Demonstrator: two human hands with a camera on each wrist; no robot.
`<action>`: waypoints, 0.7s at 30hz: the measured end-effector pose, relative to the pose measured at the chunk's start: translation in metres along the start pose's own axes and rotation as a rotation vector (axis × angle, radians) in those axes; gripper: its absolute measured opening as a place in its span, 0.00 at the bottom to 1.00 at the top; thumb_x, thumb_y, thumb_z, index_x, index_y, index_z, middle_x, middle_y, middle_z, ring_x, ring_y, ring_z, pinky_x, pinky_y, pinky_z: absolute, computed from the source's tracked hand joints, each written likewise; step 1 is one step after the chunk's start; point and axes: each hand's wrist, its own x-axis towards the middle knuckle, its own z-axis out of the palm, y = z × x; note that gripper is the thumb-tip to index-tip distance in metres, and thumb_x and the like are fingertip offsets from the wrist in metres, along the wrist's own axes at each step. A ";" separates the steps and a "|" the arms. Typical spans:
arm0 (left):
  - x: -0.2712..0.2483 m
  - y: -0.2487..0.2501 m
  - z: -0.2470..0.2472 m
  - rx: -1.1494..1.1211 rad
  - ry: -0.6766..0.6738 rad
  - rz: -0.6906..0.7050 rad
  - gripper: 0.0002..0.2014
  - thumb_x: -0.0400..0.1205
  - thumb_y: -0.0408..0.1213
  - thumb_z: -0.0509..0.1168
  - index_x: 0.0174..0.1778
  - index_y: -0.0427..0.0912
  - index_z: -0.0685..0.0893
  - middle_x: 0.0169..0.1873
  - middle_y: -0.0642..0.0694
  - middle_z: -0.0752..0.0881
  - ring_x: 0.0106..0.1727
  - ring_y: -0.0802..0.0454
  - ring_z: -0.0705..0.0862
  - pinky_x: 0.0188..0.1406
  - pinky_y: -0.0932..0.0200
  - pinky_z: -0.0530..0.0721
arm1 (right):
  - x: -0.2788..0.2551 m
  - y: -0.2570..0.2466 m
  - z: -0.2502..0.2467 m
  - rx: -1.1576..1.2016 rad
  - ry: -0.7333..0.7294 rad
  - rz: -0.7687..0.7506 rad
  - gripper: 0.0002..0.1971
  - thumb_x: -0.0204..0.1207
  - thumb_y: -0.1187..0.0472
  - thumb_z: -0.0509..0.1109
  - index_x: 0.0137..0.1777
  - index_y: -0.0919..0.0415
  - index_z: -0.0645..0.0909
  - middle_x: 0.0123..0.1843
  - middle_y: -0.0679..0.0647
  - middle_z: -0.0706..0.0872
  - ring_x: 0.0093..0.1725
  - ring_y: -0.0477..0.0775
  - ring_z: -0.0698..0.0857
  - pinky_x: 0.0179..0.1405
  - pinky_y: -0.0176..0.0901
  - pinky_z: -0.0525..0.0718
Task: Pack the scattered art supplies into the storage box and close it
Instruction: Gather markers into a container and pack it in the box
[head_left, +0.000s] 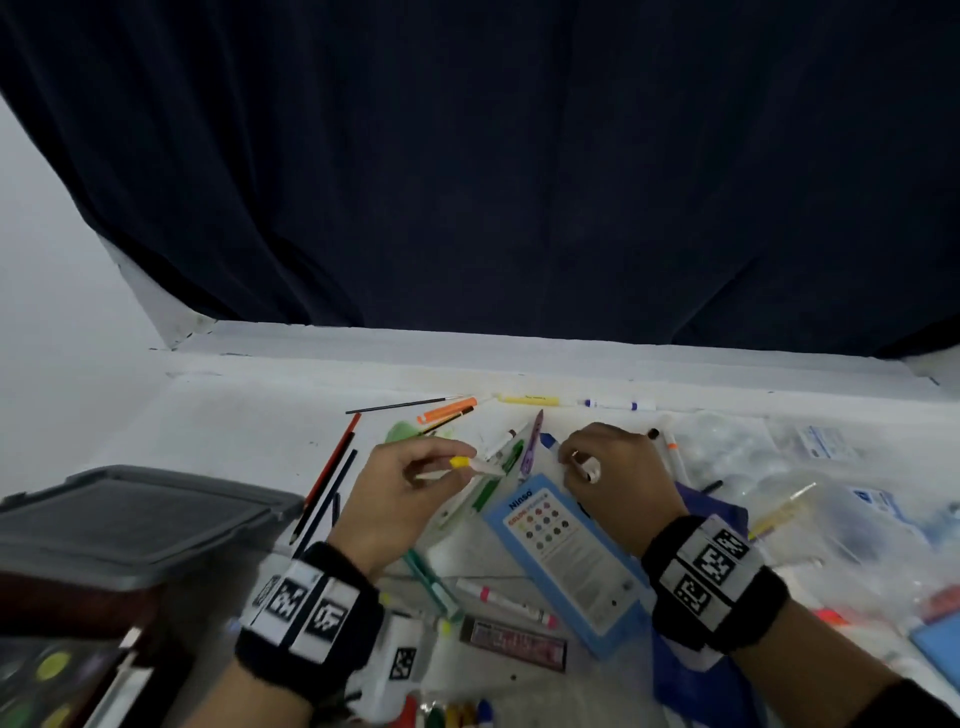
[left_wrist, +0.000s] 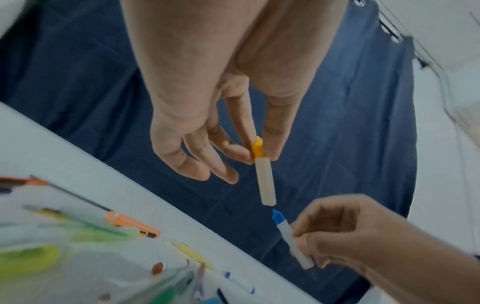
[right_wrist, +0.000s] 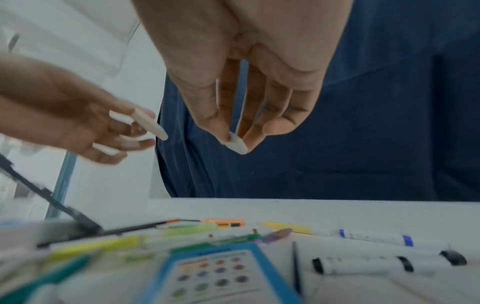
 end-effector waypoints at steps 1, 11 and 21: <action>-0.014 0.004 -0.002 -0.109 0.000 -0.022 0.08 0.78 0.27 0.74 0.50 0.41 0.93 0.45 0.49 0.93 0.51 0.55 0.90 0.49 0.64 0.86 | -0.011 -0.008 -0.003 0.042 0.027 0.006 0.06 0.68 0.70 0.74 0.39 0.57 0.86 0.38 0.49 0.86 0.35 0.49 0.84 0.35 0.45 0.85; -0.132 -0.016 0.002 -0.459 0.038 -0.232 0.14 0.71 0.39 0.78 0.53 0.44 0.93 0.48 0.39 0.92 0.50 0.49 0.91 0.51 0.61 0.87 | -0.137 -0.065 -0.012 0.356 0.084 0.233 0.12 0.67 0.69 0.81 0.37 0.52 0.85 0.41 0.38 0.89 0.44 0.39 0.88 0.36 0.24 0.81; -0.186 -0.044 0.031 -0.008 -0.127 -0.211 0.05 0.74 0.27 0.79 0.43 0.41 0.93 0.38 0.46 0.93 0.40 0.54 0.91 0.43 0.66 0.85 | -0.191 -0.098 0.003 0.434 -0.152 0.416 0.14 0.68 0.66 0.78 0.43 0.44 0.86 0.38 0.37 0.89 0.39 0.40 0.87 0.36 0.27 0.83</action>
